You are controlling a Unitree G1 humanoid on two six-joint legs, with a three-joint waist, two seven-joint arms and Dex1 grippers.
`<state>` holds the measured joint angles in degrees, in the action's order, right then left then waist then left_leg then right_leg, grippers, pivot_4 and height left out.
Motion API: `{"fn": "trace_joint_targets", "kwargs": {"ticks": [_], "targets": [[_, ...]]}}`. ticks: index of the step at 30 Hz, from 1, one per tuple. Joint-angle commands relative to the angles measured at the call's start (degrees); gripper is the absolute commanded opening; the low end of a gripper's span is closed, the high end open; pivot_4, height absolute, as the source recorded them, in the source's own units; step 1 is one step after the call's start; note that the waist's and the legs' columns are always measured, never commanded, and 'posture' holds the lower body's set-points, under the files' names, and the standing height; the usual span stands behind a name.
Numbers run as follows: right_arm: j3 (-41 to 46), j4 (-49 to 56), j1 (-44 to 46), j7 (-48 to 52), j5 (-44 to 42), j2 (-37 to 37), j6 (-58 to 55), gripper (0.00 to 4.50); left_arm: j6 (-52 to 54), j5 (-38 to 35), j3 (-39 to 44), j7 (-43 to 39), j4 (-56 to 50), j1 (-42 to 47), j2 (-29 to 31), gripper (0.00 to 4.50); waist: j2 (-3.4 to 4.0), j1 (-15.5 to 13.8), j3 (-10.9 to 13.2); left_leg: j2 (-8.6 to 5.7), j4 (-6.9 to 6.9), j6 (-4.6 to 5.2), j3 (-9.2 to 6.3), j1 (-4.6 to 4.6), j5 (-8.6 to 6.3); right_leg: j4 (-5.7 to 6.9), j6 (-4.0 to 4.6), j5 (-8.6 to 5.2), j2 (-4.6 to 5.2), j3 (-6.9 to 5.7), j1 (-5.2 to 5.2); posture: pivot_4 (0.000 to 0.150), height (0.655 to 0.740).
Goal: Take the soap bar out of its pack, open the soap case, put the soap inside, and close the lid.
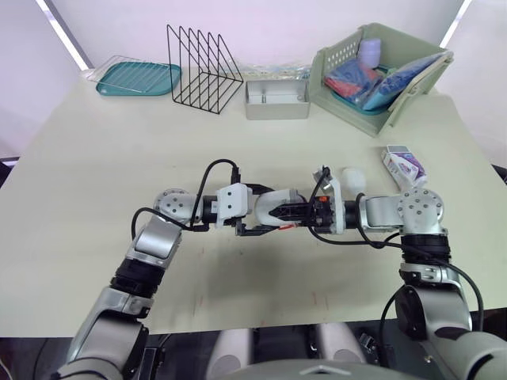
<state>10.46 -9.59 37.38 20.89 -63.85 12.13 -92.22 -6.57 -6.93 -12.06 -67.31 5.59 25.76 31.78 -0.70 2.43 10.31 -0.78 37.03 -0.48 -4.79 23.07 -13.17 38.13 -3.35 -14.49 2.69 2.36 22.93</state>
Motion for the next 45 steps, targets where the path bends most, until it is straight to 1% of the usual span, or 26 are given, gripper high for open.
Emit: {"fn": "trace_joint_targets", "kwargs": {"ticks": [1, 6, 7, 9, 10, 11, 12, 13, 24, 30, 31, 40, 45], "targets": [[1.0, 0.5, 0.1, -0.4, -2.2, 0.4, -0.3, 4.38, -0.9, -0.6, 0.1, 0.2, -1.6, 1.3, -0.1, 3.46, 0.0, 0.0, 0.0, 0.0, 0.0, 0.0, 0.0, 0.0, 0.0, 0.0, 0.0, 0.0, 0.0, 0.0, 0.0, 0.15, 0.74], [1.1, 0.0, 0.1, -0.7, -1.9, 0.5, -0.3, 4.38, -1.0, -0.6, 0.1, 0.2, -1.3, 1.4, -0.1, 3.46, 0.0, 0.0, 0.0, 0.0, 0.0, 0.0, 0.0, 0.0, 0.0, 0.0, 0.0, 0.0, 0.0, 0.0, 0.0, 0.15, 0.74], [1.2, 0.0, 0.1, -0.8, -1.8, 0.5, -0.3, 4.16, -1.0, -0.6, 0.1, 0.2, -1.3, 1.4, -0.1, 3.46, 0.0, 0.0, 0.0, 0.0, 0.0, 0.0, 0.0, 0.0, 0.0, 0.0, 0.0, 0.0, 0.0, 0.0, 0.0, 0.15, 0.74], [1.5, -0.1, 0.1, -1.0, -1.7, 0.3, -0.3, 3.49, -1.1, -0.5, 0.1, 0.2, -1.2, 1.4, -0.1, 3.46, 0.0, 0.0, 0.0, 0.0, 0.0, 0.0, 0.0, 0.0, 0.0, 0.0, 0.0, 0.0, 0.0, 0.0, 0.0, 0.15, 0.74], [1.6, 0.0, 0.1, -1.0, -1.5, 0.3, -0.3, 3.07, -1.1, -0.5, 0.1, 0.2, -1.1, 1.4, -0.1, 3.46, 0.0, 0.0, 0.0, 0.0, -0.01, 0.0, 0.0, 0.0, 0.0, 0.0, 0.0, 0.0, 0.0, 0.0, 0.0, 0.15, 0.74], [1.7, 0.0, 0.1, -1.0, -1.3, 0.3, -0.3, 2.53, -1.2, -0.5, 0.1, 0.2, -1.0, 1.5, -0.1, 3.46, 0.0, 0.0, 0.0, 0.01, -0.01, 0.0, 0.0, 0.0, 0.0, 0.0, 0.0, 0.0, 0.0, 0.0, 0.0, 0.15, 0.74], [1.8, 0.0, 0.1, -1.0, -1.0, 0.3, -0.3, 2.09, -1.3, -0.5, 0.1, 0.1, -0.8, 1.6, -0.1, 3.46, 0.0, 0.0, 0.0, 0.01, -0.01, 0.0, 0.0, 0.0, 0.0, 0.0, 0.0, 0.0, 0.0, 0.0, 0.0, 0.15, 0.74], [1.9, 0.0, 0.2, -1.0, -0.7, 0.3, -0.3, 1.96, -1.3, -0.5, 0.1, 0.1, -0.7, 1.6, -0.1, 3.46, 0.0, 0.0, 0.0, 0.0, -0.01, 0.0, 0.01, 0.0, 0.0, 0.0, 0.0, 0.0, 0.0, 0.01, 0.0, 0.15, 0.74], [0.8, 2.4, -1.1, 1.1, 1.4, 1.0, -0.1, 1.97, -1.5, 0.4, -0.4, 0.8, 0.2, 1.6, -0.5, 3.46, 0.0, 0.0, 0.0, 0.01, -0.01, 0.0, 0.01, 0.0, 0.0, -0.01, 0.0, 0.0, -0.01, 0.01, 0.0, 0.15, 0.74], [0.7, 3.2, -1.0, 2.4, 2.2, 1.1, -0.3, 1.97, 2.3, -1.9, 0.4, -0.2, -0.5, 1.3, -0.4, 3.46, 0.0, 0.0, 0.0, 0.01, -0.01, 0.0, 0.01, 0.0, 0.0, -0.01, 0.0, 0.0, -0.01, 0.01, 0.0, 0.15, 0.74], [0.6, 3.3, -1.0, 2.6, 2.3, 1.2, -0.3, 1.97, 2.9, -2.3, 0.6, -0.3, -0.5, 1.3, -0.3, 4.48, 0.0, 0.0, 0.0, 0.01, -0.01, 0.0, 0.0, 0.0, 0.0, -0.01, 0.0, 0.0, -0.01, 0.01, 0.0, 0.15, 0.74], [-0.6, 3.7, -0.4, 5.1, 4.7, 2.7, 0.7, 1.97, 4.3, -3.9, 1.2, -2.2, -0.8, 1.4, 1.3, 4.5, 0.0, 0.0, 0.0, 0.01, -0.02, 0.0, 0.01, 0.0, 0.0, -0.01, 0.0, 0.0, -0.01, 0.01, 0.0, 0.15, 0.74], [-7.2, 5.7, 1.7, 12.1, 8.3, 9.6, 5.2, 1.97, 5.9, -5.1, 1.6, -4.0, -1.0, 1.6, 2.8, 4.5, 0.01, 0.0, 0.0, 0.01, -0.02, 0.0, 0.01, 0.01, 0.0, -0.04, -0.01, -0.01, -0.01, 0.01, 0.0, 0.15, 0.74]]}}
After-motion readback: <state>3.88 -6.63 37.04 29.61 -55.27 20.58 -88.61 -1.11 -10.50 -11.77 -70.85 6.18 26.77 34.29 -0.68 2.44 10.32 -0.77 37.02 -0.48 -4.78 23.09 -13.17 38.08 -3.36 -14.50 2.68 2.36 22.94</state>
